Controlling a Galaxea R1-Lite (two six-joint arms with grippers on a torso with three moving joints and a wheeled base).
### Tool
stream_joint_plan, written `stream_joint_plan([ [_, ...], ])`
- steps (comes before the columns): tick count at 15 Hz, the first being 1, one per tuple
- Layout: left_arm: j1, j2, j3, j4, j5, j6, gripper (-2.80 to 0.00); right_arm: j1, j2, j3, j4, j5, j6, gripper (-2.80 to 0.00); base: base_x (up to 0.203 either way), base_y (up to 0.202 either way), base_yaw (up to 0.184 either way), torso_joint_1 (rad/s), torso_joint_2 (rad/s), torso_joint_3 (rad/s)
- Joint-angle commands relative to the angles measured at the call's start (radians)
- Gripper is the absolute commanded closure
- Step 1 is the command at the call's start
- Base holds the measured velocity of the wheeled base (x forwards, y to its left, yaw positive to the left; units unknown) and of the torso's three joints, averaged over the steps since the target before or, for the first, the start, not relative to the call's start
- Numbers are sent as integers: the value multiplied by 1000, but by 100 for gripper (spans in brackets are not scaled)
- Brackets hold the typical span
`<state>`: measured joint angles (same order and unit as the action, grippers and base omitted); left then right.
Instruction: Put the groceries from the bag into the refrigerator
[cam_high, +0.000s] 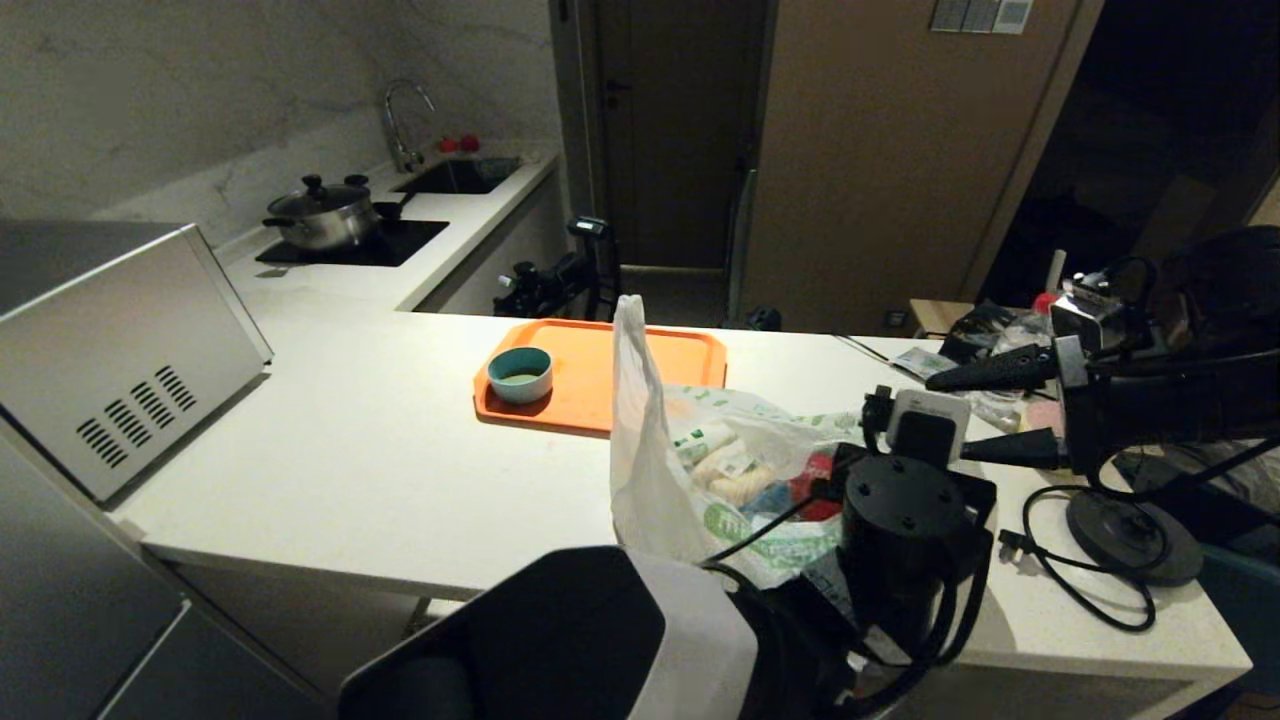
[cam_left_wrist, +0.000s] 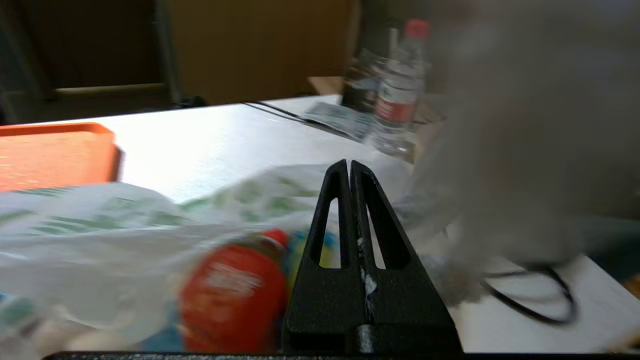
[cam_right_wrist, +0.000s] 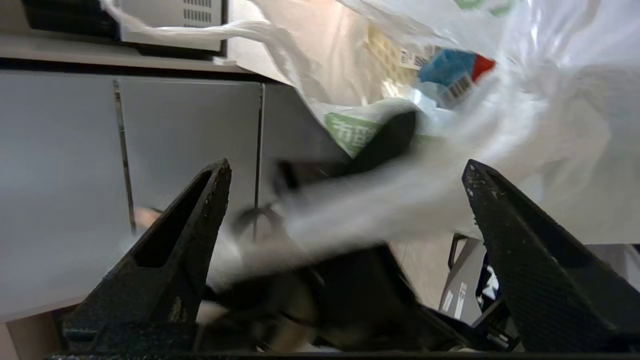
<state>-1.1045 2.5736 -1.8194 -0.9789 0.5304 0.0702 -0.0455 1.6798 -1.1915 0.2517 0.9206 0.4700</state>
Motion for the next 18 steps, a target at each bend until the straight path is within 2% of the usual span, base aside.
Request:
stream_joint_plan([
  [1, -29, 18, 0, -5, 0, 1, 0, -2, -39, 1, 1, 4, 3, -280, 0, 0, 0, 0, 0, 0],
  [6, -65, 58, -33, -4, -6, 1, 0, -8, -68, -16, 4, 3, 33, -280, 0, 0, 0, 0, 0, 0],
  [13, -170, 98, -37, -4, -1, -1, 0, -31, -2, -42, 0, 4, 35, -280, 0, 0, 0, 0, 0, 0],
  [18, -146, 42, 13, -11, 14, -1, 0, -36, 85, -94, -2, 6, 33, -280, 0, 0, 0, 0, 0, 0],
])
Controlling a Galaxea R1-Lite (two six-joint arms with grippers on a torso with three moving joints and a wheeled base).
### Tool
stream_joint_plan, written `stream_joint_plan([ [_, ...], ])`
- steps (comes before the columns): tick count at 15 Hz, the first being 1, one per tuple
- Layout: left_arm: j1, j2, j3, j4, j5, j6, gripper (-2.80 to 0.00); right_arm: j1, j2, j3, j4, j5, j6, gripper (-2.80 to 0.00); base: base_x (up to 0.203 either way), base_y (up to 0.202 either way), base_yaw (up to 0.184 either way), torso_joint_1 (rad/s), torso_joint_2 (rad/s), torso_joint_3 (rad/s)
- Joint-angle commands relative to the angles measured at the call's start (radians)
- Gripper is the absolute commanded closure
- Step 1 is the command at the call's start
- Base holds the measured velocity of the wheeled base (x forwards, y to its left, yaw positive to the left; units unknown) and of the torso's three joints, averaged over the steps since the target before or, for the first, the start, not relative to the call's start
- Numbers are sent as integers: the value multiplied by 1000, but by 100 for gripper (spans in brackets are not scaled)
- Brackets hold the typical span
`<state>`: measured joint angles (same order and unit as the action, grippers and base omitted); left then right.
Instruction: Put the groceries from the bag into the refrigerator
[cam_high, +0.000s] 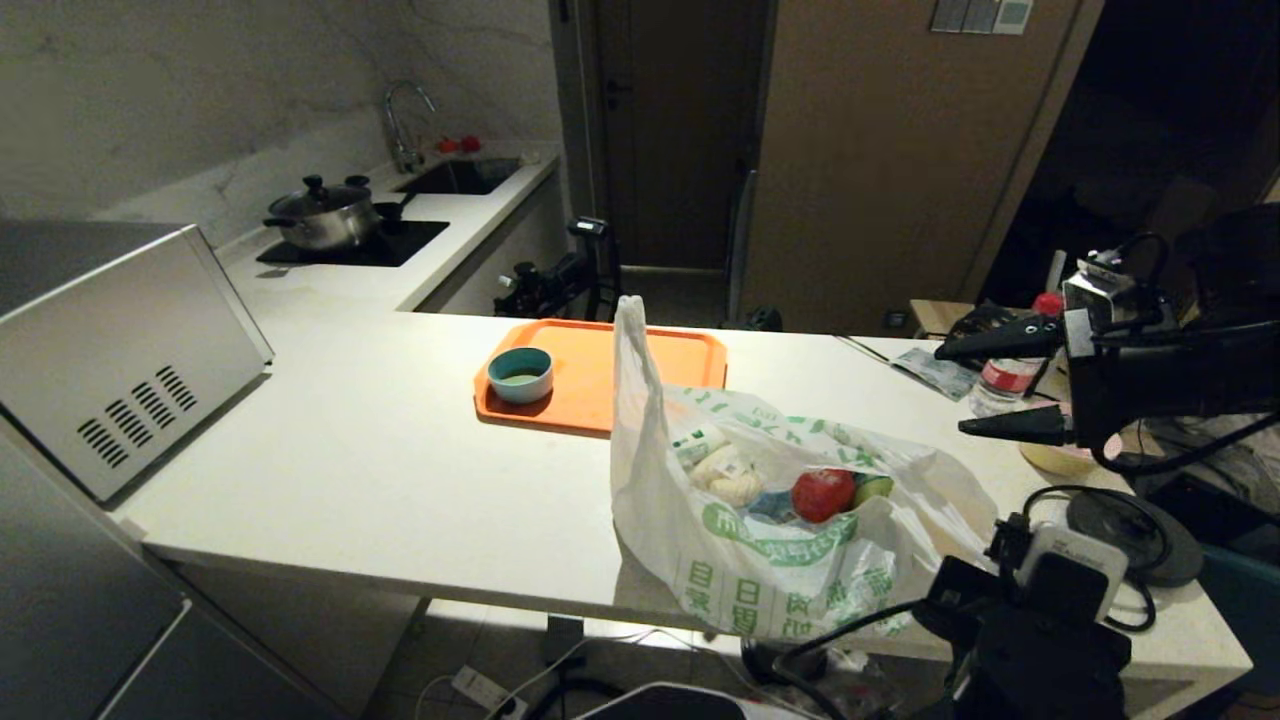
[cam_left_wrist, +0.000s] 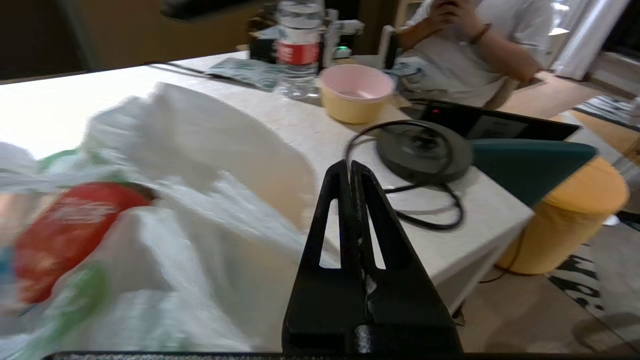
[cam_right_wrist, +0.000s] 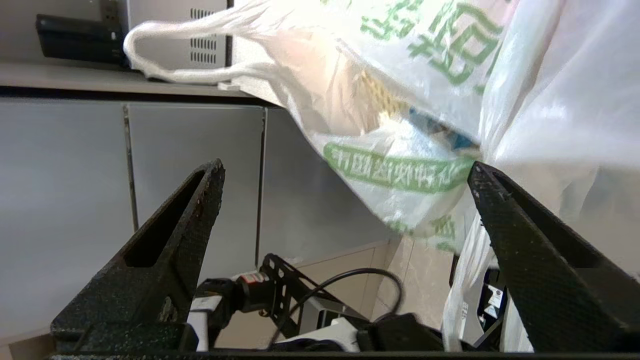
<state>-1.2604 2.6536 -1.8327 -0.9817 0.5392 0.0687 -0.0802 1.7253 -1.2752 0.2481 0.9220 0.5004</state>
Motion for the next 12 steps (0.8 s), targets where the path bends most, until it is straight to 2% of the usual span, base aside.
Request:
stream_joint_plan([
  [1, 22, -66, 58, -15, 7, 0, 0, 0, 72, -33, 1, 15, 2, -280, 0, 0, 0, 0, 0, 0],
  [3, 47, -101, 95, -29, 8, 2, 0, 0, 138, -77, -1, 68, -4, -280, 0, 0, 0, 0, 0, 0],
  [5, 57, -118, 118, -31, 8, 0, 0, 10, 188, -108, -4, 83, -12, -280, 0, 0, 0, 0, 0, 0],
  [6, 60, -121, 120, -31, 8, 0, 0, 30, 209, -124, -4, 83, -14, 0, 0, 0, 0, 0, 0, 0],
  [10, 82, -147, 133, -37, 8, 2, 0, 97, 253, -133, -4, 83, -13, 0, 0, 0, 0, 0, 0, 0],
  [12, 117, -197, 202, -38, 8, 5, 0, 123, 247, -135, -4, 80, -9, 0, 0, 0, 0, 0, 0, 0],
])
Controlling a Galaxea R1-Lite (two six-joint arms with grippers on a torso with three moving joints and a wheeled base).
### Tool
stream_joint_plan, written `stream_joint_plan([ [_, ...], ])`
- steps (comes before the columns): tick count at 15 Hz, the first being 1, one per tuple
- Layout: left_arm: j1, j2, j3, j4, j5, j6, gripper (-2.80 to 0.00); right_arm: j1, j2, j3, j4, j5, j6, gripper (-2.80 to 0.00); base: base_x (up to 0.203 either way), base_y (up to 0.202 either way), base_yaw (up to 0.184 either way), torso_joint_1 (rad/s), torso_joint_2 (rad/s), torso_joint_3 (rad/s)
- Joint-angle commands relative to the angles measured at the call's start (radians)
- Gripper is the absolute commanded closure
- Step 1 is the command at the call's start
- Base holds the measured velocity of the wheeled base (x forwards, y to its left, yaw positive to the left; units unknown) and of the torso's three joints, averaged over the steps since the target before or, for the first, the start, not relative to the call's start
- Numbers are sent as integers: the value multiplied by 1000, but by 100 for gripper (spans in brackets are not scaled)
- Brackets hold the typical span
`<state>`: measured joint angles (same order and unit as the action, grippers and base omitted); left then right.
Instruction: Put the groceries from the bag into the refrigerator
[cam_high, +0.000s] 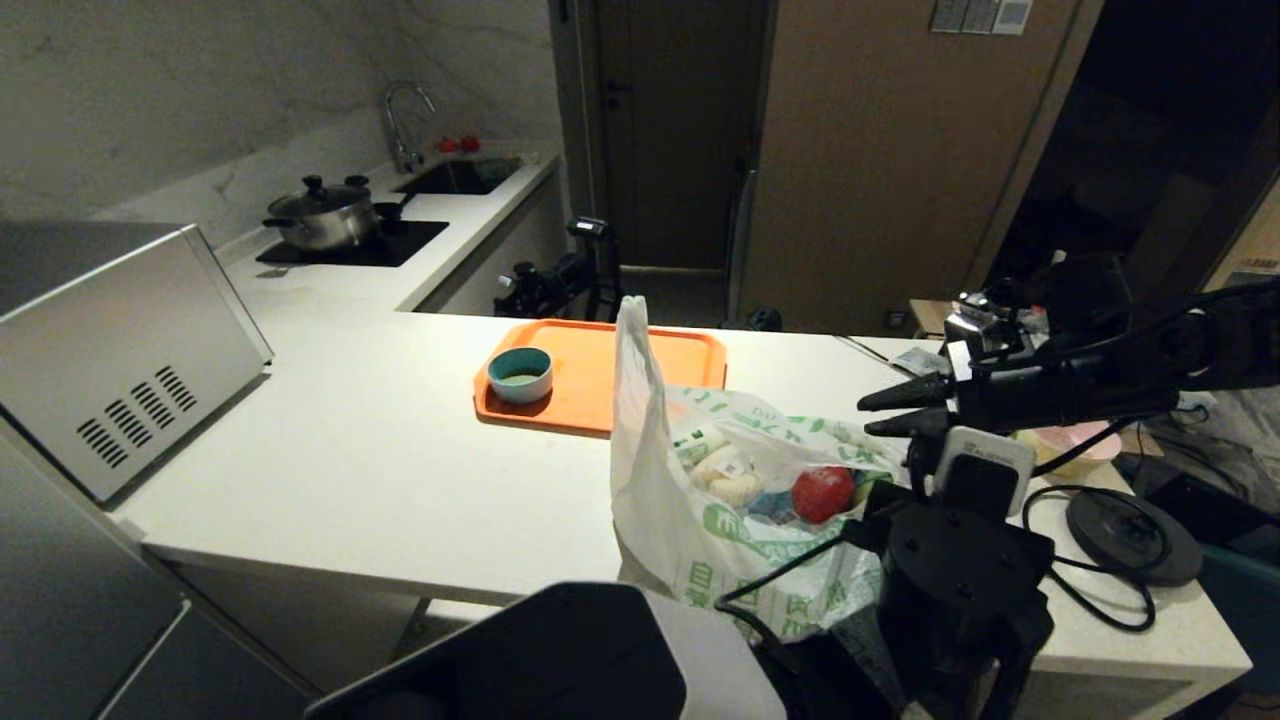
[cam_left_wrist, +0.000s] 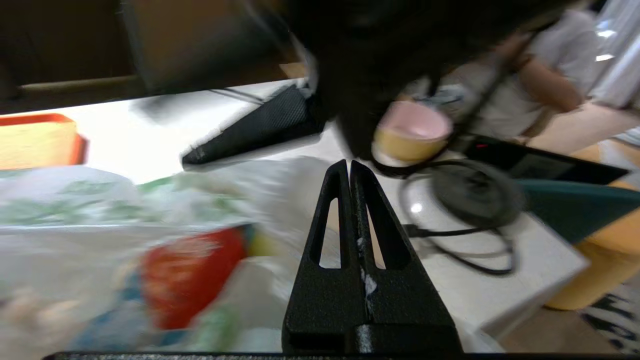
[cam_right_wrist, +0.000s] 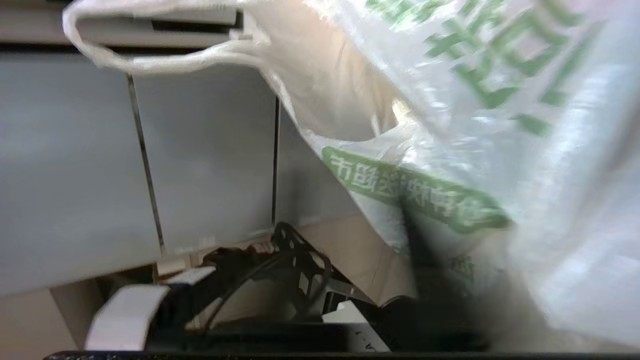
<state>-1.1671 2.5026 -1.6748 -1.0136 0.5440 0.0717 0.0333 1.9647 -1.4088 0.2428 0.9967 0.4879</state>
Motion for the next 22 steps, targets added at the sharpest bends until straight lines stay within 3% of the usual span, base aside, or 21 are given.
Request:
stream_joint_plan([
  [1, 44, -83, 88, -10, 4, 4, 0, 14, 3, -5, 3, 3, 6, 0, 0, 0, 0, 0, 0, 0],
  [3, 103, -168, 180, -25, 4, 9, 0, 49, -2, -3, 4, -18, 25, 0, 0, 0, 0, 0, 0, 0],
  [6, 238, -317, 353, -66, -3, 11, 0, 121, 15, 0, 4, -160, 43, 0, 0, 0, 0, 0, 0, 0],
  [9, 350, -423, 547, -142, -37, 10, 0, 146, 17, -10, 3, -210, 45, 0, 0, 0, 0, 0, 0, 0],
  [11, 414, -465, 652, -188, -55, 7, 0, 161, 40, -38, 3, -301, 46, 0, 0, 0, 0, 0, 0, 0],
  [13, 446, -480, 719, -267, -65, 4, 0, 161, 48, -53, 4, -332, 47, 0, 0, 0, 0, 0, 0, 0],
  [16, 521, -503, 787, -294, -105, 4, 0, 160, 58, -49, 7, -403, 45, 0, 0, 0, 0, 0, 0, 0],
  [22, 524, -497, 841, -350, -105, 3, 0, 138, 116, -118, 6, -412, 46, 0, 0, 0, 0, 0, 0, 0],
])
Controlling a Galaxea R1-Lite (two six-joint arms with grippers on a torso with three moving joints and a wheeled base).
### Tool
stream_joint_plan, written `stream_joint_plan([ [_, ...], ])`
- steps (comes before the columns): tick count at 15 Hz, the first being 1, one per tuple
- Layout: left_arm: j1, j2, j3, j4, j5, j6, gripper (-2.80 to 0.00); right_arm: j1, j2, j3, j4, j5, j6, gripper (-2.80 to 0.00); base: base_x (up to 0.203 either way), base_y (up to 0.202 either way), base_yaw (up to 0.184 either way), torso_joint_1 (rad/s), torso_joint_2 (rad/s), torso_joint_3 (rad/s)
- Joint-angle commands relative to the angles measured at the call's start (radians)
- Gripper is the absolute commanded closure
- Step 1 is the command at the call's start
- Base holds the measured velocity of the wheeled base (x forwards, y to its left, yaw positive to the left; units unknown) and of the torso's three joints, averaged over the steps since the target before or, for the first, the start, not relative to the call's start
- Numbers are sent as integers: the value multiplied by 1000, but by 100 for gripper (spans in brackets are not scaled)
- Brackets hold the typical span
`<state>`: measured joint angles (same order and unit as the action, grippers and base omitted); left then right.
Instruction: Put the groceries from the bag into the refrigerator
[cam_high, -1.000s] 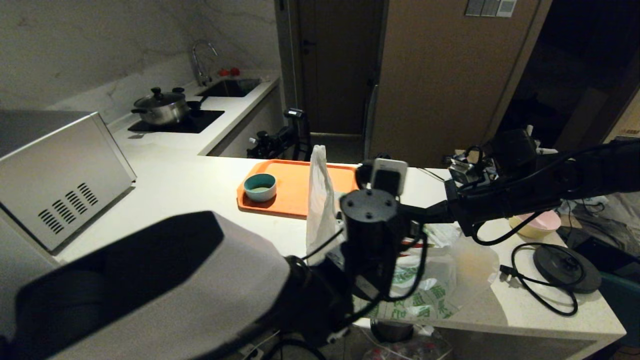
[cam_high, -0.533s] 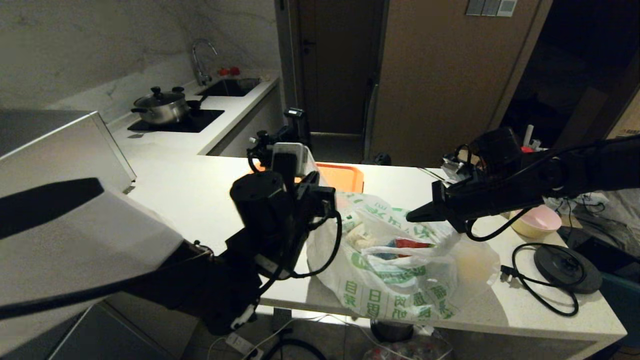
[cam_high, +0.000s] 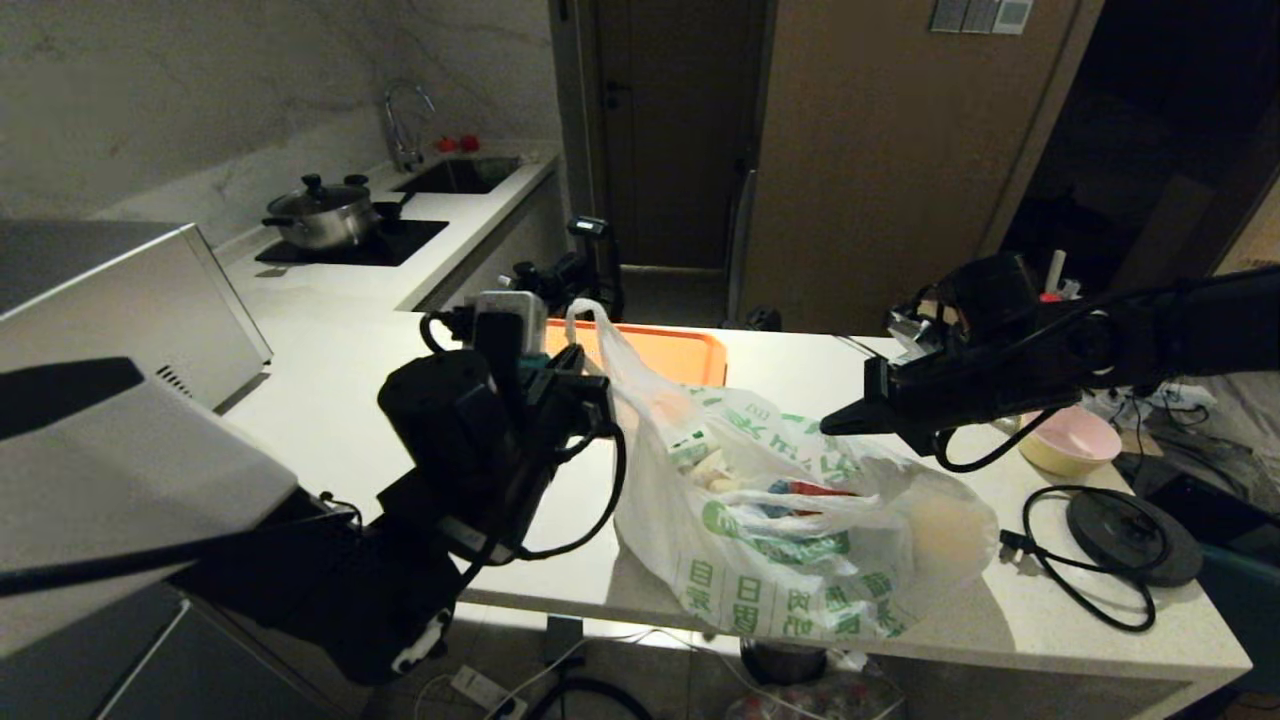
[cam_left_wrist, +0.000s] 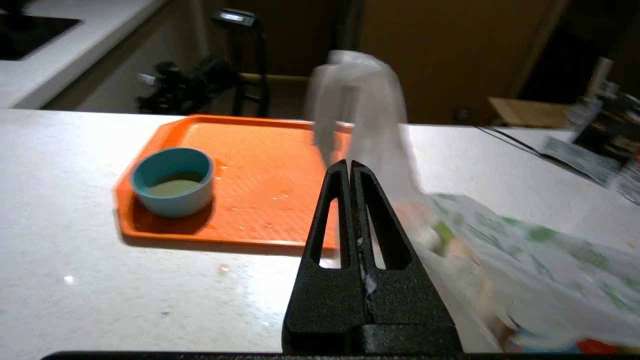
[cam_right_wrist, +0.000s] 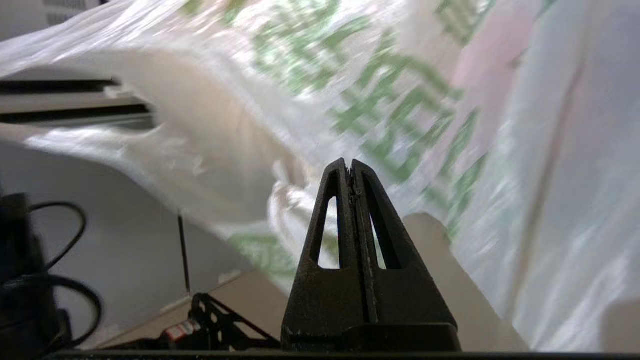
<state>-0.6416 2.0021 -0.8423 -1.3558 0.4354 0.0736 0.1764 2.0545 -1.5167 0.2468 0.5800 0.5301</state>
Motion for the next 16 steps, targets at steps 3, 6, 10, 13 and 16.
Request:
stream_joint_plan([
  [3, -1, 1, 14, -9, 2, 0, 0, -8, 68, -40, 2, -74, 4, 0, 0, 0, 0, 0, 0, 0],
  [6, -3, 8, 14, -9, 3, 0, 0, -8, 69, -45, 11, -94, 2, 0, 0, 0, 0, 0, 0, 0],
  [10, -12, 14, 12, -9, 5, 2, 0, 13, 72, -42, 43, -91, 5, 0, 0, 0, 0, 0, 0, 0],
  [13, -12, 18, 11, -9, 5, 0, 0, 37, 83, -31, 43, -91, 8, 0, 0, 0, 0, 0, 0, 0],
  [16, -12, 18, 6, -9, 5, 0, 0, 74, 88, -27, 44, -93, 20, 0, 0, 0, 0, 0, 0, 0],
])
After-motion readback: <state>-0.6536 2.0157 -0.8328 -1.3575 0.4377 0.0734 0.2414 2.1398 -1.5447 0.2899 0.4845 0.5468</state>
